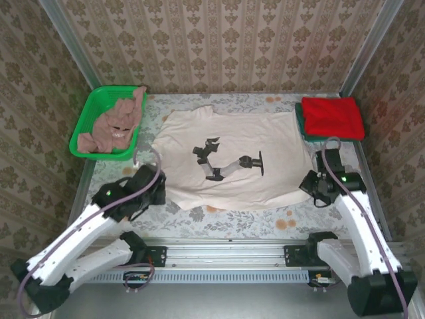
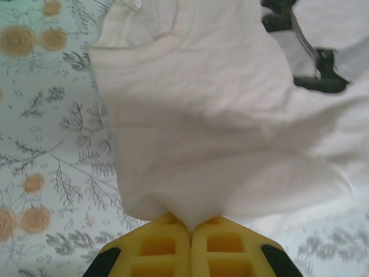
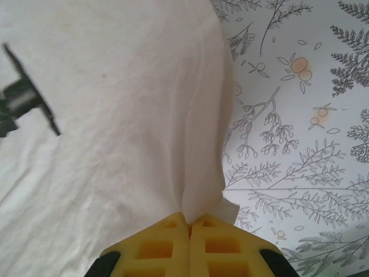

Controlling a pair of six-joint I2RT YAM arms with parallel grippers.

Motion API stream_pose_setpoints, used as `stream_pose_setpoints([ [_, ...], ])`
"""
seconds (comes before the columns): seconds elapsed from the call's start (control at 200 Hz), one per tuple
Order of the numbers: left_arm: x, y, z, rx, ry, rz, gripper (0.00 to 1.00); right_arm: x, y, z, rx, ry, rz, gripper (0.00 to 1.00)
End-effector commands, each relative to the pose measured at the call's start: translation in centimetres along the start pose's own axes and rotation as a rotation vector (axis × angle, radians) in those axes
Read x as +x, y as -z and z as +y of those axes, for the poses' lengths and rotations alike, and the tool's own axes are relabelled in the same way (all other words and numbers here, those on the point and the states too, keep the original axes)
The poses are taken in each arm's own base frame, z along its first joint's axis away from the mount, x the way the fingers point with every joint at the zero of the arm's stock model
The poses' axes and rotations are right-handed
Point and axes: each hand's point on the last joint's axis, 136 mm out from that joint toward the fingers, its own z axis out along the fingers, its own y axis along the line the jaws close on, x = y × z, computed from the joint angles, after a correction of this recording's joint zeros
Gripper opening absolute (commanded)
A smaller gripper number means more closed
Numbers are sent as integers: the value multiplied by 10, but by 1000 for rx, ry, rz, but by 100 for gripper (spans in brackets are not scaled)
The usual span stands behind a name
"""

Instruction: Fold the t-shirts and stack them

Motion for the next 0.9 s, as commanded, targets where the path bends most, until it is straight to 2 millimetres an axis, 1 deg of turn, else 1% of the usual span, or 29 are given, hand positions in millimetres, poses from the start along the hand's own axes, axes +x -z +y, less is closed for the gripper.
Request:
stream_pose_setpoints([
  [0.0, -42, -17, -19, 95, -77, -20, 0, -34, -12, 10, 35, -2, -63, 3],
  [0.095, -67, -47, -24, 98, -103, 40, 0, -50, -37, 23, 46, -6, -40, 4],
  [0.175, -86, -68, -37, 132, -157, 70, 0, -65, -55, 43, -11, 15, -24, 5],
  [0.195, -94, -75, -31, 121, -140, 73, 0, -69, -59, 45, -14, 5, -27, 5],
  [0.265, -109, -92, -32, 132, -140, 98, 1, -84, -68, 49, -9, -9, -41, 5],
  [0.295, -116, -97, -31, 131, -145, 105, 1, -86, -79, 49, 12, -11, -23, 5],
  [0.36, -124, -116, -23, 99, -135, 150, 1, -95, -91, 48, 46, -14, 1, 5],
  [0.445, -135, -137, -18, 80, -141, 195, 1, -105, -108, 49, 83, -8, 29, 6],
  [0.495, -135, -151, -16, 68, -151, 239, 1, -109, -117, 50, 94, -7, 51, 8],
  [0.52, -139, -155, -17, 63, -158, 246, 2, -110, -122, 50, 99, -7, 66, 9],
  [0.585, -138, -172, -16, 50, -167, 295, 2, -111, -134, 53, 102, -4, 94, 8],
  [0.665, -142, -188, -18, 50, -171, 319, 2, -113, -140, 53, 116, 5, 108, 8],
  [0.7, -143, -193, -18, 50, -170, 329, 5, -115, -141, 51, 129, 4, 100, 8],
  [0.725, -144, -196, -18, 50, -169, 332, 8, -116, -141, 51, 129, 7, 97, 10],
  [0.755, -145, -200, -18, 50, -170, 337, 9, -117, -141, 50, 131, 7, 98, 14],
  [0.79, -147, -204, -17, 44, -169, 337, 10, -118, -141, 48, 141, 6, 98, 17],
  [0.84, -150, -208, -17, 52, -165, 342, 11, -123, -137, 47, 150, 14, 86, 17],
  [0.895, -153, -212, -13, 44, -158, 347, 13, -127, -130, 43, 176, 25, 75, 18],
])
